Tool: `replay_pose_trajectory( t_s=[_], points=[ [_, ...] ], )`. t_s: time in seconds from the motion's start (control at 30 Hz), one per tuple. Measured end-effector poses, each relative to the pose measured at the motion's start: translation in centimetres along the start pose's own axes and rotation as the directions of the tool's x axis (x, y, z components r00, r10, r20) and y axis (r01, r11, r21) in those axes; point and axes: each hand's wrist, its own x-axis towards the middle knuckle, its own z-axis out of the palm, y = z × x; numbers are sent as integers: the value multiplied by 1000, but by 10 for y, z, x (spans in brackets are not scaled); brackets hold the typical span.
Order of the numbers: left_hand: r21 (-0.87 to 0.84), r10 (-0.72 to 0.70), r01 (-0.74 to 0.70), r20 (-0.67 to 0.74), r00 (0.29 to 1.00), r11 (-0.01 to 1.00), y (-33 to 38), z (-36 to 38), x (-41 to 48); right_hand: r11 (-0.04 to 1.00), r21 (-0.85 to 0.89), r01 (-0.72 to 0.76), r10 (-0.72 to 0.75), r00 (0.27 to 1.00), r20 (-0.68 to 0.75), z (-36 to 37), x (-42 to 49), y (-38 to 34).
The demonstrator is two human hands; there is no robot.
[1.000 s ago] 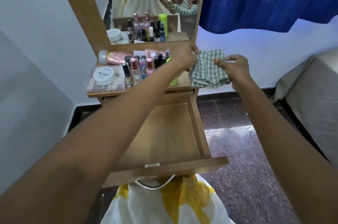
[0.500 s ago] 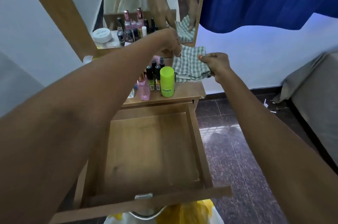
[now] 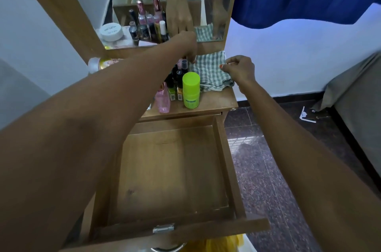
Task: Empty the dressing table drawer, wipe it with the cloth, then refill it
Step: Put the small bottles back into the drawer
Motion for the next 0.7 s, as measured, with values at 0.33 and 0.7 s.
replay_pose_trajectory(
  t_s=[0.33, 0.7],
  points=[
    [-121, 19, -39, -158, 987, 992, -6, -20, -30, 992, -8, 130, -130, 987, -92, -14, -30, -13],
    [-361, -44, -101, -372, 927, 927, -27, -6, -121, 960, -14, 279, -278, 960, 41, -4, -95, -27]
  ],
)
